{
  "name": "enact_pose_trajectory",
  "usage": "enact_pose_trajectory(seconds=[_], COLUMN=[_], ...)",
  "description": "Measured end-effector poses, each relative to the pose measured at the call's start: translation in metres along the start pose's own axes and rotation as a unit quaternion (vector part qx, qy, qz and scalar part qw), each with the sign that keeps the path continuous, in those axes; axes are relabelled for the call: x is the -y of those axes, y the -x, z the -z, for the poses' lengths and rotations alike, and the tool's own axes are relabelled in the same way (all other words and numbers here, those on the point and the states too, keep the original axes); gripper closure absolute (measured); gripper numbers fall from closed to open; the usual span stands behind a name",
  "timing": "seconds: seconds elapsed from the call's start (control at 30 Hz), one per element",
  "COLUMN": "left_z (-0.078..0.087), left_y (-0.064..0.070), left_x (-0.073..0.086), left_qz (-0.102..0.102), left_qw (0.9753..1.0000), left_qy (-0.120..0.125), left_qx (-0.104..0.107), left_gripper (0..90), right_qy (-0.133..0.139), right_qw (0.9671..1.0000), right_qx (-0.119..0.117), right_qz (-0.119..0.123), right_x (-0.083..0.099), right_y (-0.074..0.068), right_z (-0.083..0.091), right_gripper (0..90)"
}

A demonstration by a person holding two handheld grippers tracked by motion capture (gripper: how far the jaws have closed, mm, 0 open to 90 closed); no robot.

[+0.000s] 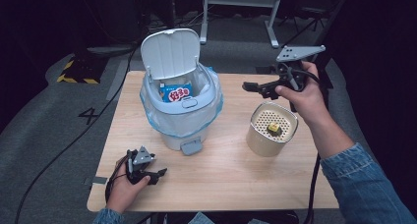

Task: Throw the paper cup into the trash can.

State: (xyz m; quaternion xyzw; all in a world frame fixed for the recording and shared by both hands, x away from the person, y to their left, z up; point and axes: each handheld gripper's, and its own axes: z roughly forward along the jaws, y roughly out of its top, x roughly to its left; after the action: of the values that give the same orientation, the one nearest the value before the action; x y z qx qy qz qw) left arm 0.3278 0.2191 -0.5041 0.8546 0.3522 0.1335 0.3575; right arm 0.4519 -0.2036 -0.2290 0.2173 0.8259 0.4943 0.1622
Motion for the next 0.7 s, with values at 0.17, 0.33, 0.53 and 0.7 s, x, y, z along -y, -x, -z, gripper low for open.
enact_pose_trajectory(seconds=[0.17, 0.33, 0.53, 0.7], left_z=[0.000, 0.002, 0.003, 0.004], left_y=[0.000, -0.001, -0.003, -0.004], left_x=[0.000, 0.002, 0.003, 0.004], left_qz=[0.003, 0.005, 0.009, 0.011], left_qw=[1.0000, 1.0000, 0.9999, 0.9999], left_qy=[0.001, 0.001, 0.002, 0.001], left_qx=[-0.001, -0.003, -0.006, -0.010], left_gripper=[27.1, 27.6, 27.7, 27.8], right_qy=[-0.002, 0.000, -0.013, -0.023], right_qw=[1.0000, 0.9996, 0.9982, 0.9971], right_qx=[0.008, 0.024, 0.037, 0.045], right_qz=[-0.001, -0.015, -0.045, -0.057], right_x=[0.014, 0.030, 0.054, 0.077], right_y=[0.003, 0.005, 0.009, 0.014], right_z=[0.019, 0.041, 0.063, 0.075], right_gripper=[23.9, 25.4, 25.4, 24.4])
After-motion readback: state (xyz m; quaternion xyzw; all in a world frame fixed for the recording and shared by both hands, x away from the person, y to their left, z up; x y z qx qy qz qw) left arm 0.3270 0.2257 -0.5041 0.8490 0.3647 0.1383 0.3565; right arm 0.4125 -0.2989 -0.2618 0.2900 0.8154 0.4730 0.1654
